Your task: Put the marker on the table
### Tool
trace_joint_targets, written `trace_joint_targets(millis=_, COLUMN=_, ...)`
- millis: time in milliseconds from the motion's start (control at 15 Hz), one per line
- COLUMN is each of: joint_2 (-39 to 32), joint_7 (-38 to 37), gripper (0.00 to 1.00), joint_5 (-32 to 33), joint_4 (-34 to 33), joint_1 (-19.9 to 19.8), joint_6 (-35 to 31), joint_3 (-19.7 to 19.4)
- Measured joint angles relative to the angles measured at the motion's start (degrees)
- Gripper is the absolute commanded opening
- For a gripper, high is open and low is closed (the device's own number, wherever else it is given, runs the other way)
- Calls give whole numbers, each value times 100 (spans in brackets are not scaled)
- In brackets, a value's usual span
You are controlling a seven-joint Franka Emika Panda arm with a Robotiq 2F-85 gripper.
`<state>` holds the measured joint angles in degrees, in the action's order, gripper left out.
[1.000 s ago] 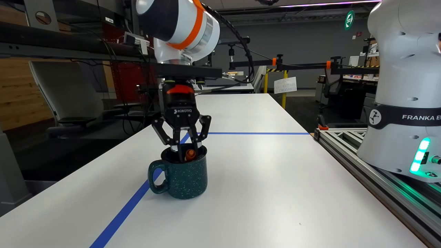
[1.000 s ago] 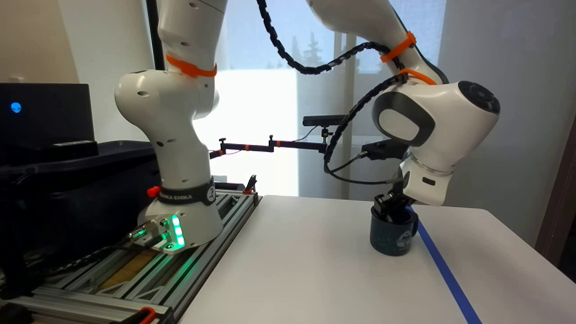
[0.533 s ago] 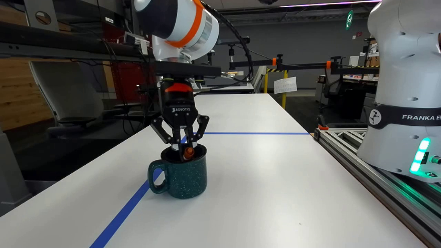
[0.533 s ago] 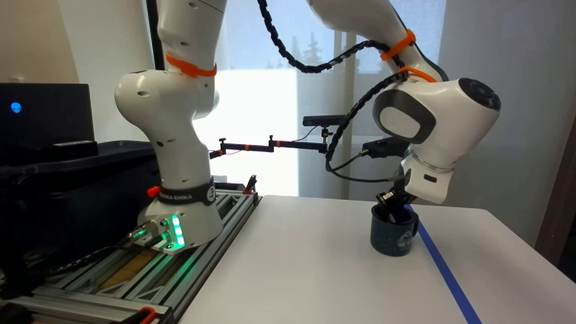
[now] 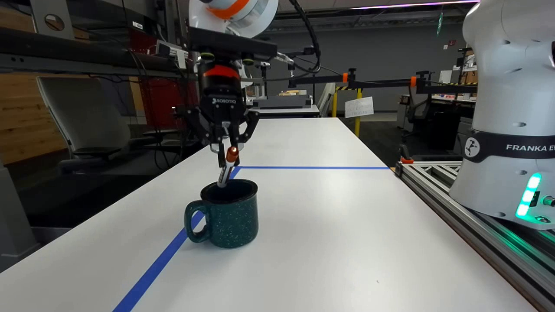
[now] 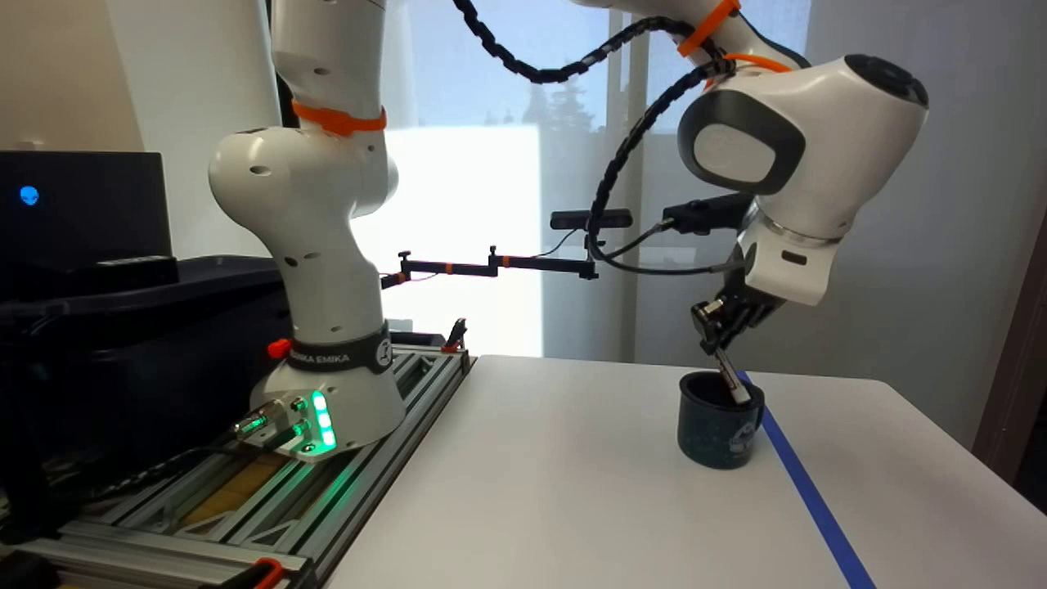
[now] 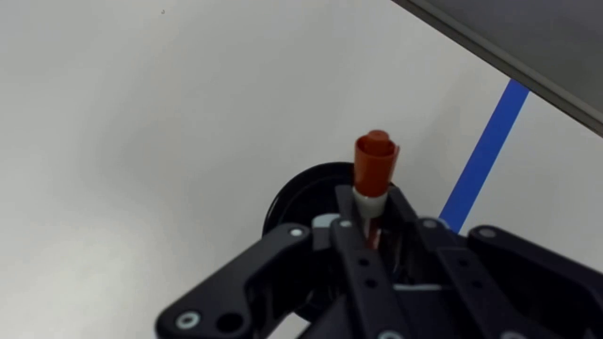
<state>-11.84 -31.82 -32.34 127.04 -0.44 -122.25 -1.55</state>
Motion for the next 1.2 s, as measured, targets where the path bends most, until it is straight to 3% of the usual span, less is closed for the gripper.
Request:
trace_joint_targets(millis=333, joint_2=852, joint_7=-728, gripper=5, joint_5=694, joint_4=341, joint_1=-87, joint_6=345, joint_3=-260)
trace_joint_targets(millis=533, joint_2=1270, joint_7=-789, gripper=5, joint_5=766, joint_4=723, joint_1=-262, joint_6=210, joint_3=-391)
trace_joint_targets(millis=1200, joint_2=1509, joint_7=-367, gripper=5, joint_5=762, joint_4=2290, joint_1=-559, joint_6=-1819, joint_3=-478)
